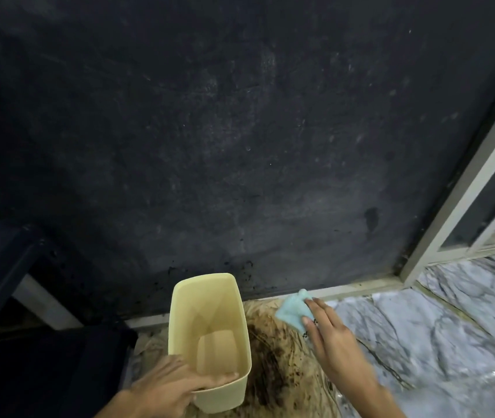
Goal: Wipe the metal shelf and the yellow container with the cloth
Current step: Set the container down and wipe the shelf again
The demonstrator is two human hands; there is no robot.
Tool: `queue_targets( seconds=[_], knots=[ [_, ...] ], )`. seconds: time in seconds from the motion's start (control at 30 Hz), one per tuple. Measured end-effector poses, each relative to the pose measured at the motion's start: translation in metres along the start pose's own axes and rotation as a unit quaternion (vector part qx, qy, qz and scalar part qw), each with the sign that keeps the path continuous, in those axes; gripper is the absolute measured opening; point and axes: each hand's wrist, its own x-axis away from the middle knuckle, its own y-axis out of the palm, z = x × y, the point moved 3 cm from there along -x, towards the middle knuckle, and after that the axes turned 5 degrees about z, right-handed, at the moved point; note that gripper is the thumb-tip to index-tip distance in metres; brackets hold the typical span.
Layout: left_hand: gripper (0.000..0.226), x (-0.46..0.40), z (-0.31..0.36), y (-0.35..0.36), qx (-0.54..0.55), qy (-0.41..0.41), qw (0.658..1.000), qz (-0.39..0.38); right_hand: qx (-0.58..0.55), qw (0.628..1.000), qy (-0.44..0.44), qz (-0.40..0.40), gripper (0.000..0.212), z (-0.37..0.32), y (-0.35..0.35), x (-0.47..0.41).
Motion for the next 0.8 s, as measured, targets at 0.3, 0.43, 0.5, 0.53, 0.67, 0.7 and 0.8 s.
queue_targets(
  seconds=[0.3, 0.43, 0.5, 0.53, 0.67, 0.7, 0.8],
  knots=[
    [0.08, 0.018, -0.006, -0.013, 0.024, -0.039, 0.992, 0.12, -0.007, 1.0, -0.025, -0.008, 0.053, -0.031, -0.017, -0.001],
    [0.08, 0.083, -0.009, -0.042, 0.138, -0.089, 0.949, 0.269, 0.018, 0.998, -0.052, -0.011, 0.071, -0.062, -0.038, -0.008],
    [0.079, 0.128, -0.006, -0.057, 0.156, -0.106, 0.921, 0.34, 0.026, 0.997, -0.078, 0.001, 0.087, -0.089, -0.047, -0.017],
    [0.078, 0.153, -0.002, -0.065, 0.163, -0.108, 0.908, 0.37, 0.029, 0.995, -0.091, 0.003, 0.091, -0.105, -0.051, -0.02],
    [0.065, 0.259, 0.026, -0.101, 0.138, -0.136, 0.836, 0.513, 0.004, 0.989, -0.145, 0.003, 0.083, -0.171, -0.056, -0.029],
    [0.065, 0.286, 0.04, -0.11, 0.113, -0.135, 0.803, 0.569, -0.009, 0.988, -0.157, -0.005, 0.074, -0.189, -0.055, -0.029],
    [0.069, 0.354, 0.071, -0.136, 0.038, -0.121, 0.652, 0.748, -0.059, 0.978, -0.2, -0.021, 0.052, -0.246, -0.042, -0.028]
  ],
)
